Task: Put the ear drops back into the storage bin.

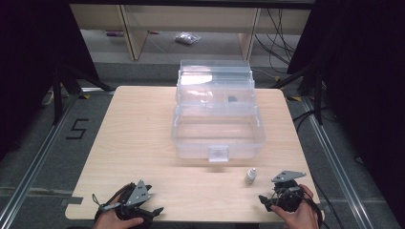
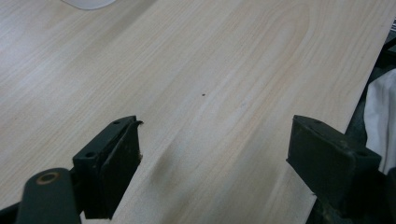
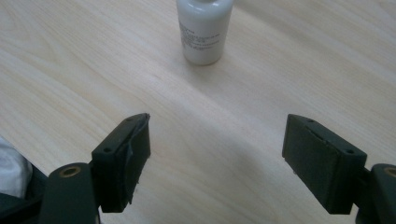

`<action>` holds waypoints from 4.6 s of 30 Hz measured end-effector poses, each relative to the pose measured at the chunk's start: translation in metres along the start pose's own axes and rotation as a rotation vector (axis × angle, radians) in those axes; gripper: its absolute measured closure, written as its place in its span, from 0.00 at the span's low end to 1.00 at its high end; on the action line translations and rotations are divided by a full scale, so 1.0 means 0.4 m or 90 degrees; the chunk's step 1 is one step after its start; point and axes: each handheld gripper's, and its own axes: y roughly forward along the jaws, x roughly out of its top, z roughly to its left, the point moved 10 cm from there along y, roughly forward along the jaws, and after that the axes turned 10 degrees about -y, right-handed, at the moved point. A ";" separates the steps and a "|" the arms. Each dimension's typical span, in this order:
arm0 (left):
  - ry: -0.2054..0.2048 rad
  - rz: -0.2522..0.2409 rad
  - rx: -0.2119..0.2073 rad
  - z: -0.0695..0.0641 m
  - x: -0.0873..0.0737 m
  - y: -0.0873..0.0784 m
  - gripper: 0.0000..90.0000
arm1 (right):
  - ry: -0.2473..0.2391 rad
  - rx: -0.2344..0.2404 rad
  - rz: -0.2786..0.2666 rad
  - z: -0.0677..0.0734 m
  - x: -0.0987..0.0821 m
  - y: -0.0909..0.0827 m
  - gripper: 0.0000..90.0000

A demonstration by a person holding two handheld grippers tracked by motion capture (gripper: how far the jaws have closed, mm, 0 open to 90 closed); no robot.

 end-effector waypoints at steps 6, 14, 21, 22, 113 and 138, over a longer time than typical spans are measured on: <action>0.002 0.002 0.003 0.002 0.000 0.001 0.18 | -0.019 0.001 0.016 -0.003 0.003 -0.003 0.28; -0.006 -0.004 -0.005 -0.005 0.002 0.000 0.18 | -0.025 -0.002 0.040 -0.002 0.019 -0.003 0.29; -0.014 -0.003 0.001 -0.003 0.001 0.001 0.18 | -0.064 -0.011 0.038 -0.011 0.041 0.004 0.29; -0.014 -0.003 0.002 -0.002 0.001 0.001 0.18 | -0.058 -0.011 0.041 -0.008 0.042 0.003 0.29; -0.007 0.002 0.002 -0.001 -0.002 -0.001 0.18 | -0.190 0.052 0.114 -0.004 0.211 0.041 0.67; 0.003 0.001 0.000 0.000 0.000 0.000 0.18 | -0.226 0.066 0.101 -0.019 0.291 -0.037 0.67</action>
